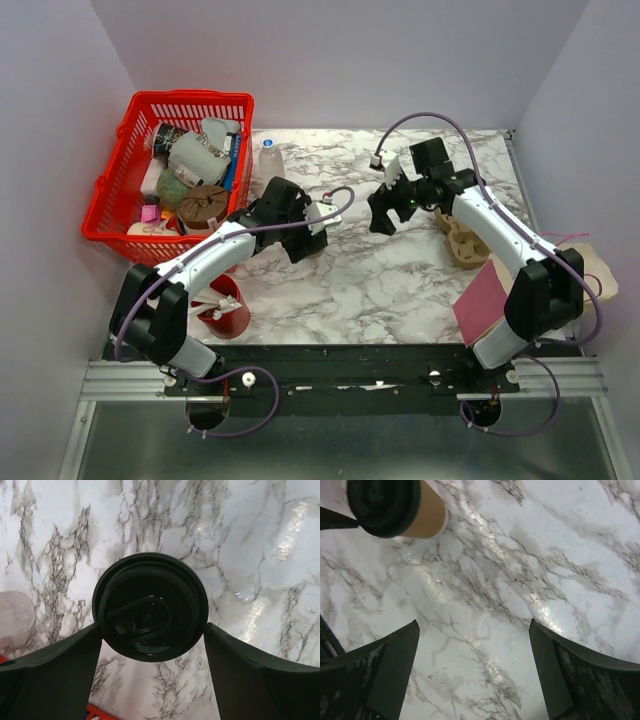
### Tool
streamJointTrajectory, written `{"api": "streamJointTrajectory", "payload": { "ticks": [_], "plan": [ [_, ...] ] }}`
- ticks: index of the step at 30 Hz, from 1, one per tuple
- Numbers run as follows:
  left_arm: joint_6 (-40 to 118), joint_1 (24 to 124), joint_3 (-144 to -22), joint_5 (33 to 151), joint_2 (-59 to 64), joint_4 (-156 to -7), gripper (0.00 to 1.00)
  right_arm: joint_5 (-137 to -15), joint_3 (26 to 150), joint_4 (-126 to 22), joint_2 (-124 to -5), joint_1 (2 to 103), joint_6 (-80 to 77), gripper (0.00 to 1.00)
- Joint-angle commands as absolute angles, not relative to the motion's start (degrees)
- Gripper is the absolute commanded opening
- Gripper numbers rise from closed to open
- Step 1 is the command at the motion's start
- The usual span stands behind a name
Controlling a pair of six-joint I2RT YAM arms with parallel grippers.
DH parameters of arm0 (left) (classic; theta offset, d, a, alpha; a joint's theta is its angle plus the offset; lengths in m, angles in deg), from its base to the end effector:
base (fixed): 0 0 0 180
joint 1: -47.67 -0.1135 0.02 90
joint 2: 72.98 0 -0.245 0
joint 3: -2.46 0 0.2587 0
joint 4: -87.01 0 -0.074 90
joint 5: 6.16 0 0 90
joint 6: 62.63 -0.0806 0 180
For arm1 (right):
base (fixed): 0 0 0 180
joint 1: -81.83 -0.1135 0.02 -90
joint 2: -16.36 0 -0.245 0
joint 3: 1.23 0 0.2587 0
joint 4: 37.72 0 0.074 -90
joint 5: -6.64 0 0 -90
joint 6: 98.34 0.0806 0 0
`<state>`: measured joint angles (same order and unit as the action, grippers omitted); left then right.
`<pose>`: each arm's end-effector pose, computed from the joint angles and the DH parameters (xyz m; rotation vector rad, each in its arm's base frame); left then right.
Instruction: Pack the takeout coffee
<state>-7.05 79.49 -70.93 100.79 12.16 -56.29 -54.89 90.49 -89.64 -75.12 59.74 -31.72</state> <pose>0.2873 -0.2060 0.1919 1.4196 1.9287 -0.3356 0.3329 0.1766 0.2459 -1.1253 2.1368 0.6008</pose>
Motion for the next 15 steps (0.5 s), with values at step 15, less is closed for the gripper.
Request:
{"api": "streamJointTrajectory", "payload": {
  "ticks": [15],
  "plan": [
    [6.7, 74.7, -80.7, 98.4, 18.2, -51.4, 0.96, -66.6, 93.7, -91.8, -81.3, 69.2, -32.9, 0.97]
  ]
}}
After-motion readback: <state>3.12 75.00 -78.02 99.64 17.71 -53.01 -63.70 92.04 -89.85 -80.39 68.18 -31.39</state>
